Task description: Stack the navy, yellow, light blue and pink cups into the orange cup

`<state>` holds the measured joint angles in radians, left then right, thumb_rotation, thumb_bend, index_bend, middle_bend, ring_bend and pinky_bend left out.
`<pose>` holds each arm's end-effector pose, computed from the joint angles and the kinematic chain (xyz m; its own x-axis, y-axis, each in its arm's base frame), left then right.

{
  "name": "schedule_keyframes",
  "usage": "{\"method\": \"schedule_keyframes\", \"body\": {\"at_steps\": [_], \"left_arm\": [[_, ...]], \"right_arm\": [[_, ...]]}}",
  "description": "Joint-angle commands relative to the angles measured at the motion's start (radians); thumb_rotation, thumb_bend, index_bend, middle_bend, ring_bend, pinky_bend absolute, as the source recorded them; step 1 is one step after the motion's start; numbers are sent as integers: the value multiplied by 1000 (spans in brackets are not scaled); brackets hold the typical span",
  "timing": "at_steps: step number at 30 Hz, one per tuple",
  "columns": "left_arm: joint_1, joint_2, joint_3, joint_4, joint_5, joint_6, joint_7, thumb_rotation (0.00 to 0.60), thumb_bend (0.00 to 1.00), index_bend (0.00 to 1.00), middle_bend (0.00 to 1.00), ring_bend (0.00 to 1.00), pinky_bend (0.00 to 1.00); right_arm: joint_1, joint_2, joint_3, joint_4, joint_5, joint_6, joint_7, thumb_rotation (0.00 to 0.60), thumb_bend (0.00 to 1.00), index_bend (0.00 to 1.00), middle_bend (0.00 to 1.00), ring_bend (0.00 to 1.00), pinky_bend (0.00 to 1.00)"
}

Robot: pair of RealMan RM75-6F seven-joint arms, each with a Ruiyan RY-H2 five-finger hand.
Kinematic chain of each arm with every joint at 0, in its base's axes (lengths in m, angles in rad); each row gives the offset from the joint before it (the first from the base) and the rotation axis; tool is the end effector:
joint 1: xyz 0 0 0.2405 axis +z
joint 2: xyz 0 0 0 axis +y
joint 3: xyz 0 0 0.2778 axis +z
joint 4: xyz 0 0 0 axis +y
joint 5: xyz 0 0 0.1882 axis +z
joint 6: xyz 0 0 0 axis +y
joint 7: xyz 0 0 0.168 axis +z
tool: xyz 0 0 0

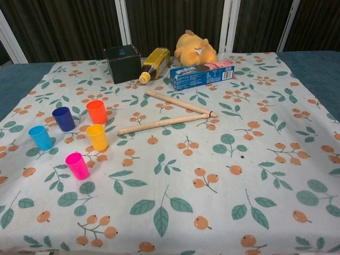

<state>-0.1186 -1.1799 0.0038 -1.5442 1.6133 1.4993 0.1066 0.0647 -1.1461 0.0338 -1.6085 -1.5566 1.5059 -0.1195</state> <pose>-0.3097 0.2047 0.1599 0.5067 0.0103 0.8620 0.8528 -0.1523 -0.4995 -0.3161 -0.1951 0.1768 0.4852 -0.0011 0.8744 -0.8734 -0.0475 0.4846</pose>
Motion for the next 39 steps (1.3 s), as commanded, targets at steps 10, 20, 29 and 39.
{"method": "schedule_keyframes", "body": {"at_steps": [10,20,29,39], "left_arm": [[-111,-118,-100,63,40,8,-163,600,426,16,372,466,756],[-305,-151,-252,-126,-285,-317,144,600,383,187,1000,1000,1000],[-433,-264,-326,-75,-573,-389,369,600,376,231,1000,1000,1000],[-502,-331,-311,33,-745,-410,485,600,368,240,1000,1000,1000]], "right_arm": [[4,6,-1,0,5,-15,14,600,107,0,0,0,0],[7,2,3,4,13,-21,8,600,107,0,0,0,0],[9,2,3,4,19,-30,10,600,107,0,0,0,0],[8,9,7,4,24,-26,26,600,107,0,0,0,0]]}}
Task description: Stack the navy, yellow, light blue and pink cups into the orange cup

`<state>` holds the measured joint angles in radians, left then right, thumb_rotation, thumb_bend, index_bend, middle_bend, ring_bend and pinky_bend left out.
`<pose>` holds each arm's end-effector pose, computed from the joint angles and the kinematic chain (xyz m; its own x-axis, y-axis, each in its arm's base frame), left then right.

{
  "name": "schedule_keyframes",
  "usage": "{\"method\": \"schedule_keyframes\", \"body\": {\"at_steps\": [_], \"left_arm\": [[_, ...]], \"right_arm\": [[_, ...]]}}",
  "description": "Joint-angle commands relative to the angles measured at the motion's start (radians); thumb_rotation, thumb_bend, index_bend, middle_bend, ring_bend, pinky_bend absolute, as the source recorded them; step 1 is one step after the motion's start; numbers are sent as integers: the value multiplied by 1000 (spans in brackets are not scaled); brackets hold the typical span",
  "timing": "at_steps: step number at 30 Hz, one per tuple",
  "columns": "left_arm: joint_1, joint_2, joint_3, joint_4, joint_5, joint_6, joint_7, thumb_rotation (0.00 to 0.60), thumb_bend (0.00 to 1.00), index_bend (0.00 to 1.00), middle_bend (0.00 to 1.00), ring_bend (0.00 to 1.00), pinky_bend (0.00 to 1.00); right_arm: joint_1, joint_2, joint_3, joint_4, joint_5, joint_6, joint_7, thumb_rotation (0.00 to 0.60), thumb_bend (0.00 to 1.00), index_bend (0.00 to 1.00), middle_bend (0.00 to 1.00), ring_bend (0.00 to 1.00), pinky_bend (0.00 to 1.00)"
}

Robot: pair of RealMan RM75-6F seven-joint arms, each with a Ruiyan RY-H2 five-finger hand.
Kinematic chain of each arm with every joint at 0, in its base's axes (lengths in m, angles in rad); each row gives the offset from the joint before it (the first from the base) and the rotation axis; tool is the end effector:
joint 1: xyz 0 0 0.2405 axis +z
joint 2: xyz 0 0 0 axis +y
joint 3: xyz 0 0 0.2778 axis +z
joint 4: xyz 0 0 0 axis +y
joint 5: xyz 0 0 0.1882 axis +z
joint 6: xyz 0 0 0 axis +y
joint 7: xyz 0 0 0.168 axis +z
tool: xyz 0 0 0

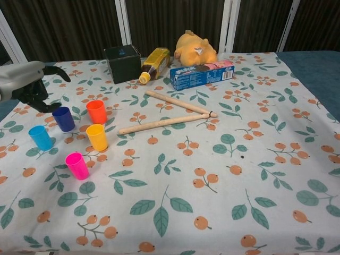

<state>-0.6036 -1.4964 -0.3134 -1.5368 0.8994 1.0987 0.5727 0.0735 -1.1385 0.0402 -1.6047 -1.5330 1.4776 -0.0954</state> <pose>-0.2159 0.3820 0.0569 0.4429 0.1521 0.8835 0.8962 -0.0457 -0.4414 -0.3205 -0.1993 0.1777 0.4731 -0.0215 0.8807 -0.8808 -0.0336 0.4723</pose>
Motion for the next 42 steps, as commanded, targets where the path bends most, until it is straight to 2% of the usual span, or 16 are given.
{"method": "schedule_keyframes", "body": {"at_steps": [1,25,42], "left_arm": [[-21,-18,11,35,-45,-12,27,600,369,240,1000,1000,1000],[-101,-84,48,172,-164,-47,73,600,366,283,1000,1000,1000],[-122,-96,58,213,-191,-52,63,600,365,458,1000,1000,1000]], "right_arm": [[-2,1,1,0,0,5,2,600,107,0,0,0,0],[-6,3,-2,1,-6,10,9,600,107,0,0,0,0],[-7,3,-2,2,-6,12,8,600,107,0,0,0,0]]}}
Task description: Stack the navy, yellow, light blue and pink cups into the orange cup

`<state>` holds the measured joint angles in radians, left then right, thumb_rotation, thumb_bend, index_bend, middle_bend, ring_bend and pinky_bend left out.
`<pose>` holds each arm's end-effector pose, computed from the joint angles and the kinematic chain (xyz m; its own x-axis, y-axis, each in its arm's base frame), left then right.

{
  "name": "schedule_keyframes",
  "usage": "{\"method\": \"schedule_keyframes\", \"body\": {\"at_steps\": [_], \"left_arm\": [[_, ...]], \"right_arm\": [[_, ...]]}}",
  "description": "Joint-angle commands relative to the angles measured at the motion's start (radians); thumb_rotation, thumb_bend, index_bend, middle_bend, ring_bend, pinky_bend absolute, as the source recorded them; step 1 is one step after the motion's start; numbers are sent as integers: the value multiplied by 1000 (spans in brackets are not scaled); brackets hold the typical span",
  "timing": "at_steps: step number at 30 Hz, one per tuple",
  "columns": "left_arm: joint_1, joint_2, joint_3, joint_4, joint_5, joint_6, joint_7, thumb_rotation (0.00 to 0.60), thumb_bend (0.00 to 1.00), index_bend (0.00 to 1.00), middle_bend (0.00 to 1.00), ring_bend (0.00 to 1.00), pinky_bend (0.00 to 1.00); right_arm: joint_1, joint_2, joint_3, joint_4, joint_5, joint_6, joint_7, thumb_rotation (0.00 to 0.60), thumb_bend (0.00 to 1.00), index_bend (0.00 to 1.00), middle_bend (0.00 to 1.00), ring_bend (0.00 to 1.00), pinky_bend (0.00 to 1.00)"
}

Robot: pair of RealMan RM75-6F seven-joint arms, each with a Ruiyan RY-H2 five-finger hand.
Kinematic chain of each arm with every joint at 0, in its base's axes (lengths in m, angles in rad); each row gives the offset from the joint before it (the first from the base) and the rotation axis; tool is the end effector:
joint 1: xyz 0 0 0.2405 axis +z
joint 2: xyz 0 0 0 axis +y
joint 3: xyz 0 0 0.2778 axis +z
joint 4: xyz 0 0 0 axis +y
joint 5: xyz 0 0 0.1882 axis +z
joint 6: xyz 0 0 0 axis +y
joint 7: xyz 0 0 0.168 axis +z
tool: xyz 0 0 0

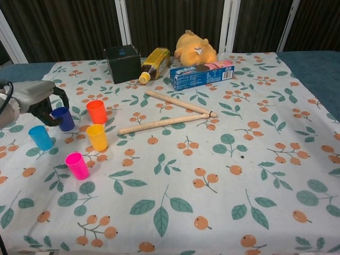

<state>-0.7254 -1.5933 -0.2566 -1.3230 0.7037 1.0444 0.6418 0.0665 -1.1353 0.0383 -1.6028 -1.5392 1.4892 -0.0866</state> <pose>-0.2344 0.4098 0.0249 0.5220 0.2427 0.8176 0.8390 0.0264 -0.5435 -0.3209 -0.1967 0.1800 0.4701 -0.0145 0.8825 -0.8824 -0.0322 0.4695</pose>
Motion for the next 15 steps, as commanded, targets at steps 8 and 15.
{"method": "schedule_keyframes", "body": {"at_steps": [8,15], "left_arm": [[7,48,-34,-88,82,70,-72,600,363,494,1000,1000,1000],[-5,82,-75,-207,117,143,-70,600,360,500,1000,1000,1000]], "right_arm": [[-1,1,-1,0,-1,0,2,600,107,0,0,0,0],[-1,3,-3,-2,-4,0,6,600,107,0,0,0,0]]}}
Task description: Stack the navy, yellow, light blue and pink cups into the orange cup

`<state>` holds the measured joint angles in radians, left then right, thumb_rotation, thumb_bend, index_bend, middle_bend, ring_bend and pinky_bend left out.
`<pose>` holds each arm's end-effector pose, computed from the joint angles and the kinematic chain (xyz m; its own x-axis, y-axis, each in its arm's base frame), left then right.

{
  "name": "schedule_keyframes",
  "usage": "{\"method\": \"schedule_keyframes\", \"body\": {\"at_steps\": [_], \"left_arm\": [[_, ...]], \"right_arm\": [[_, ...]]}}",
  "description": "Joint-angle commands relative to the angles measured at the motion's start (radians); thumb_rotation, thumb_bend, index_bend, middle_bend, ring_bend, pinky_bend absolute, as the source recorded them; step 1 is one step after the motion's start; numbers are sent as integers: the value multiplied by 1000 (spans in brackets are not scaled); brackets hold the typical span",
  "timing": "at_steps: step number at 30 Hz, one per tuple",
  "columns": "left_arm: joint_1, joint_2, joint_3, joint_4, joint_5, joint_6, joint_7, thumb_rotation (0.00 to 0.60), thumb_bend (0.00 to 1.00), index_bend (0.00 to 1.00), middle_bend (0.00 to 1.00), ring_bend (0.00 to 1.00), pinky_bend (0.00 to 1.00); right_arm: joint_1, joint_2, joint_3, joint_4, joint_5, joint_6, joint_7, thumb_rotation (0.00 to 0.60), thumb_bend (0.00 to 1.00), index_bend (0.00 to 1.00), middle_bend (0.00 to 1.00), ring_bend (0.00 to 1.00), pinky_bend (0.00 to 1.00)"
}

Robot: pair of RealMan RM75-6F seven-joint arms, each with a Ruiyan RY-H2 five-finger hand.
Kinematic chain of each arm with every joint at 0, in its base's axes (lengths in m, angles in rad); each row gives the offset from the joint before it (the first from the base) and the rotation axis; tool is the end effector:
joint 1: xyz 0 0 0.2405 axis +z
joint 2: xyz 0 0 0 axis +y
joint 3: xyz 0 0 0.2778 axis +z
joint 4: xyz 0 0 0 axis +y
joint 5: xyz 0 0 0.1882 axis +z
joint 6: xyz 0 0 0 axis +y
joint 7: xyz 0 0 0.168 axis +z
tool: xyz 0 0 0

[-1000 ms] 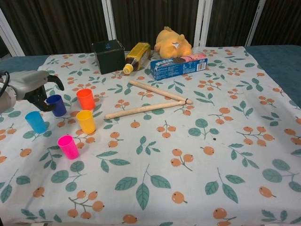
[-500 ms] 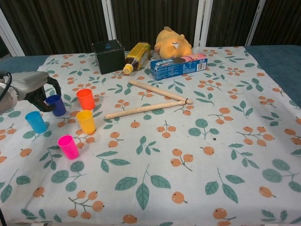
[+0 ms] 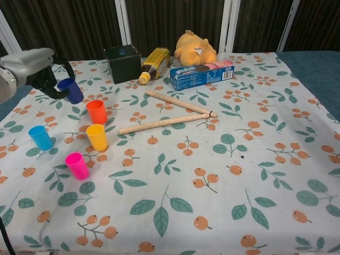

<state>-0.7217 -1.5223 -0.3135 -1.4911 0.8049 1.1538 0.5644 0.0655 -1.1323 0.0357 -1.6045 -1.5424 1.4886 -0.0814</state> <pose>-0.1906 0.4095 0.0596 0.4237 0.0980 0.9005 0.9056 -0.0276 -0.4231 -0.3207 -0.1959 0.1802 0.4670 -0.0180 0.8841 -0.8840 -0.0346 0.4662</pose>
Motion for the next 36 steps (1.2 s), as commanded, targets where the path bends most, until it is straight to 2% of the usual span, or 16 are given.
{"method": "schedule_keyframes", "body": {"at_steps": [1,5,13,24,26,29,31,33,36], "left_arm": [[-13,6,-19,-41,16,40,17,600,360,499,1000,1000,1000],[-35,-30,-10,-30,-1,42,53,600,358,499,1000,1000,1000],[-61,-110,10,66,-4,53,85,600,358,498,1000,1000,1000],[-68,-137,21,114,-15,31,96,600,359,475,1000,1000,1000],[-70,-144,28,130,-12,28,105,600,359,425,1000,1000,1000],[-71,-150,34,136,-24,15,115,600,361,285,1000,1000,1000],[-73,-152,34,139,-35,2,120,600,364,126,1000,1000,1000],[-72,-151,34,132,-31,-2,111,600,362,26,1000,1000,1000],[-60,-129,40,84,0,0,80,600,358,0,1000,1000,1000]], "right_arm": [[-1,0,-1,0,-2,2,1,600,107,0,0,0,0],[-3,3,-2,-1,-5,6,6,600,107,0,0,0,0],[-8,11,0,4,-4,13,22,600,107,0,0,0,0],[-13,18,-2,5,-6,19,38,600,107,0,0,0,0],[-12,18,-2,5,-8,18,38,600,108,0,0,0,0],[-14,18,-3,5,-11,22,44,600,107,0,0,0,0],[-16,18,-2,5,-13,27,47,600,107,0,0,0,0],[-17,19,-3,6,-14,29,51,600,107,0,0,0,0],[-17,19,-2,8,-14,29,53,600,107,0,0,0,0]]}}
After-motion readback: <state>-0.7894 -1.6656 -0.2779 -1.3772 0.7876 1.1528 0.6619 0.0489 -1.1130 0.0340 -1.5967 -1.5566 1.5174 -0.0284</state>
